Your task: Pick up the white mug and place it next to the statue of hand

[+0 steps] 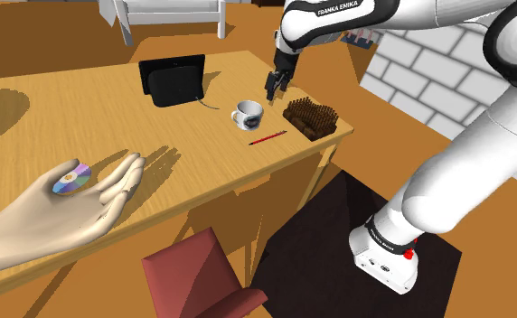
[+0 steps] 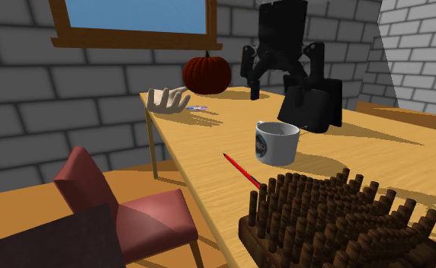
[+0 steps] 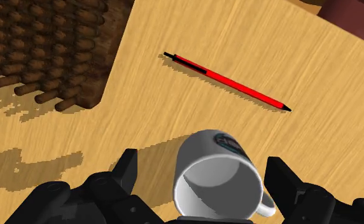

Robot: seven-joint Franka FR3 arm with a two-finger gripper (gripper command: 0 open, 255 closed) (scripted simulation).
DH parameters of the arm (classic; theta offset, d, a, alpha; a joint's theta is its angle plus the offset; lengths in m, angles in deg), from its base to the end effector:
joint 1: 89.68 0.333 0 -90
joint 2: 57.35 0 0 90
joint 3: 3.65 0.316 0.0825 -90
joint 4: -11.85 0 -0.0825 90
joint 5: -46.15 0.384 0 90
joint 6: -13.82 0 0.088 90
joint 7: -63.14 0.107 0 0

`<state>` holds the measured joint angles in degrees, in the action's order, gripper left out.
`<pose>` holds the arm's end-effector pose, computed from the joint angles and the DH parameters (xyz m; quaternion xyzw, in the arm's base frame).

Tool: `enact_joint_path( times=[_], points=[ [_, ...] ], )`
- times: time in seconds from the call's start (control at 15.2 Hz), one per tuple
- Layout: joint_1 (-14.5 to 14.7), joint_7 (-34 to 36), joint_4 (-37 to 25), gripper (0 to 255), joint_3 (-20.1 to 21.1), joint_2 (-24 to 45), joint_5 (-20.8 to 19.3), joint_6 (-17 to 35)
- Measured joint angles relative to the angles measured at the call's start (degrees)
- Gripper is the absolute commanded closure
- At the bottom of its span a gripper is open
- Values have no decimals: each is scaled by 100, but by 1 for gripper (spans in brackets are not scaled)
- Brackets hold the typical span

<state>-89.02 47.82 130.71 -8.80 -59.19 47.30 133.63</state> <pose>0.5434 -0.0420 0.4479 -0.9956 -0.0896 -0.0257 0.0059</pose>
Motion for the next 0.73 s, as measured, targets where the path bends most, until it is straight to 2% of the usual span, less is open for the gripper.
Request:
enact_joint_path(
  times=[0.46, 0.73],
  points=[
    [-80, -313, -1271, 0, -4, 1601, 405, 231],
    [-88, -345, -1398, 0, 21, 1918, 472, 405]
  ],
)
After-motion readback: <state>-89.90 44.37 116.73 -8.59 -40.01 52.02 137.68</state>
